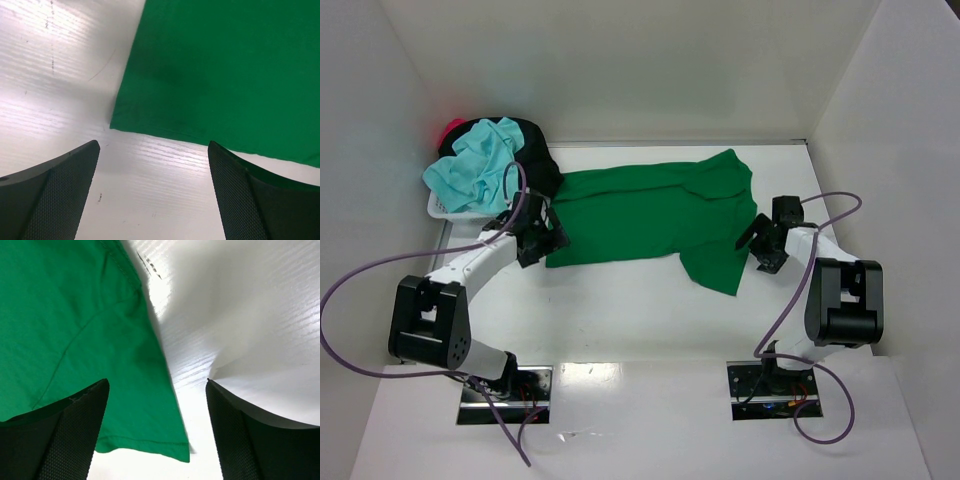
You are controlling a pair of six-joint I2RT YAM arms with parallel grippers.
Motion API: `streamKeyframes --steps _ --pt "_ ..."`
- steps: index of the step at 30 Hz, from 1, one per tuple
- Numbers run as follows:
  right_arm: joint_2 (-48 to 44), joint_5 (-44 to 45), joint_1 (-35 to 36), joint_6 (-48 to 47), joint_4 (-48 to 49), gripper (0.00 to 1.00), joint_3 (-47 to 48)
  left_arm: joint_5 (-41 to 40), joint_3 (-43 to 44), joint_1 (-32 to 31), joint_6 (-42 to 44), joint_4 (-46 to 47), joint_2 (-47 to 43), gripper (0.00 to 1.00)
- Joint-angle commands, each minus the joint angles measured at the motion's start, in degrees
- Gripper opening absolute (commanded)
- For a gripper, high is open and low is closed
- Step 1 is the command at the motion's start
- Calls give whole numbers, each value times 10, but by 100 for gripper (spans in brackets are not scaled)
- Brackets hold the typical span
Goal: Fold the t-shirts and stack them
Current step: Grap the side of the flattened tshirt closest away from the robot with both arms
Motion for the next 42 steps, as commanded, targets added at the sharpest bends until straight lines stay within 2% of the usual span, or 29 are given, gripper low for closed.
streamKeyframes --steps 1,6,7,11,18,23,24,25,28,30,37,42 --pt "-10 -6 3 10 22 82 -8 -16 -16 5 -25 37 -21 96" --pt "4 -28 3 21 48 68 -13 -1 -16 23 -25 42 21 92" --pt "12 -28 9 21 48 61 -13 -1 -11 29 -25 48 28 92" --pt "30 -28 20 21 54 52 -2 4 -11 29 -25 53 40 90" --pt "42 -22 26 26 54 48 3 4 -11 29 -20 53 40 90" --pt "42 -10 26 26 44 36 -8 4 -16 29 -20 53 35 90" --pt "42 -4 26 26 44 33 -8 4 -16 29 -20 53 35 90" --pt "42 -4 26 26 44 22 -8 4 -21 29 -20 53 35 90" --pt "36 2 26 32 44 7 -22 4 -21 29 -20 53 35 90" --pt "23 2 26 40 44 0 -35 4 -21 29 -20 58 35 90" --pt "-70 58 26 71 -6 0 -67 10 -21 29 -15 64 35 90" --pt "-129 58 26 95 -38 0 -73 15 -21 29 -15 64 41 88"
